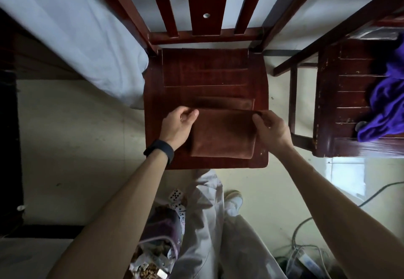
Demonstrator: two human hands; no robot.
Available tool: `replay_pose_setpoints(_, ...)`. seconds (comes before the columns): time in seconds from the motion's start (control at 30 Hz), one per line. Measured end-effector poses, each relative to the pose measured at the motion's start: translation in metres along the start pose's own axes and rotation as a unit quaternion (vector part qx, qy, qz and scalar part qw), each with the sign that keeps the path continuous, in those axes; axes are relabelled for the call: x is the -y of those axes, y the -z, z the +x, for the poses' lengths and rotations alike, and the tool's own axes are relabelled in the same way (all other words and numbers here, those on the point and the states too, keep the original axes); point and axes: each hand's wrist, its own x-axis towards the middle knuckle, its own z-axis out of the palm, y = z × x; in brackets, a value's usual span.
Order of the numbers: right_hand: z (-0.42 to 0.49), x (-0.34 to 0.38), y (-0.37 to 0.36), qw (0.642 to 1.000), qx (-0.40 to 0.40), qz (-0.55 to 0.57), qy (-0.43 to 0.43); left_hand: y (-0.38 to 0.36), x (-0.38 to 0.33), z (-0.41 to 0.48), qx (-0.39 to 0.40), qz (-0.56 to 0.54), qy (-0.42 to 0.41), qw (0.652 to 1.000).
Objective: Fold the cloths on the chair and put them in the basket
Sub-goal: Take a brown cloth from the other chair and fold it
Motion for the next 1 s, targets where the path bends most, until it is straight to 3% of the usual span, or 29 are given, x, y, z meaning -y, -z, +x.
replay_pose_setpoints(0.43, 0.054, 0.006, -0.028, 0.997, -0.04, 0.006, -0.06, -0.029, 0.003, 0.058, -0.022, 0.05, 0.022, 0.998)
replay_pose_setpoints(0.63, 0.057, 0.007, -0.035, 0.996, -0.065, -0.038, -0.052, -0.037, 0.005, 0.055, -0.097, 0.054, -0.009, 0.994)
replay_pose_setpoints(0.73, 0.052, 0.003, -0.045, 0.994, -0.1, -0.008, -0.039, -0.041, 0.006, 0.052, -0.115, 0.065, -0.032, 0.991)
replay_pose_setpoints(0.8, 0.038, -0.001, -0.051, 0.991, -0.135, 0.01, -0.017, -0.042, 0.009, 0.042, -0.133, 0.078, -0.067, 0.986)
replay_pose_setpoints(0.9, 0.007, -0.008, -0.064, 0.964, -0.2, -0.135, 0.115, -0.049, 0.022, 0.018, -0.156, 0.184, -0.242, 0.94)
replay_pose_setpoints(0.93, -0.002, -0.011, -0.068, 0.952, -0.184, -0.182, 0.166, -0.053, 0.026, 0.011, -0.128, 0.231, -0.3, 0.916)
replay_pose_setpoints(1.0, -0.013, -0.019, -0.078, 0.934, -0.117, -0.252, 0.225, -0.064, 0.032, 0.0, -0.05, 0.311, -0.341, 0.885)
